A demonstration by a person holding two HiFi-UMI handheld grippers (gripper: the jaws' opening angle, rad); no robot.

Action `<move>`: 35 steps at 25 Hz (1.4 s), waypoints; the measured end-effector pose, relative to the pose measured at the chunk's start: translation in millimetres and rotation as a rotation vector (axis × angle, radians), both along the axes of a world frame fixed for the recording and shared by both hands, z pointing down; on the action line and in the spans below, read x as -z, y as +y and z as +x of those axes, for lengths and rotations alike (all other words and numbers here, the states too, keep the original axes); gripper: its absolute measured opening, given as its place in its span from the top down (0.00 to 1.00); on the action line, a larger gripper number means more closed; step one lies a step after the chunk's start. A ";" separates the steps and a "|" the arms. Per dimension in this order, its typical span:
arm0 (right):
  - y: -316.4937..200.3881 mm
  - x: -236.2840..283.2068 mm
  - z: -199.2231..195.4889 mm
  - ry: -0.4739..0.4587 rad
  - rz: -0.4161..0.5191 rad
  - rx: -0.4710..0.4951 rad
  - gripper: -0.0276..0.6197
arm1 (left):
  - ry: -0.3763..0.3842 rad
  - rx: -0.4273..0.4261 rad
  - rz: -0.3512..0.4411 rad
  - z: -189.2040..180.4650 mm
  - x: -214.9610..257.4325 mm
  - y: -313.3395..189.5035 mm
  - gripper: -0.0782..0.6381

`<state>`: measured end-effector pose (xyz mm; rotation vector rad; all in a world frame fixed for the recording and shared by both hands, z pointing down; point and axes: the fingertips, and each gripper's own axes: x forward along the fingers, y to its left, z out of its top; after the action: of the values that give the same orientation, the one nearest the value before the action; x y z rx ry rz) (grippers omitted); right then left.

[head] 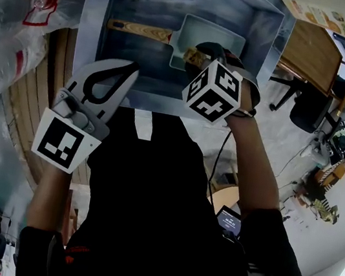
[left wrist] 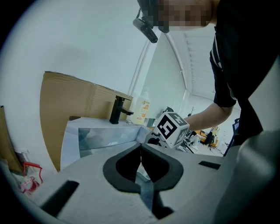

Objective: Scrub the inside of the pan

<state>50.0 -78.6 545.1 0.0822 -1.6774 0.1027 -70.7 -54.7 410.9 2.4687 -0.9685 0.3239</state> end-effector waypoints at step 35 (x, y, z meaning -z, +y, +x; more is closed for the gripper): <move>15.5 -23.4 94.7 0.217 -0.035 0.102 0.66 | 0.021 -0.056 0.001 65.8 2.4 -11.2 0.87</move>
<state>144.8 -63.1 568.5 -0.0176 -1.4598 0.0444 -4.9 -65.9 408.5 2.4989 -0.8928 0.3152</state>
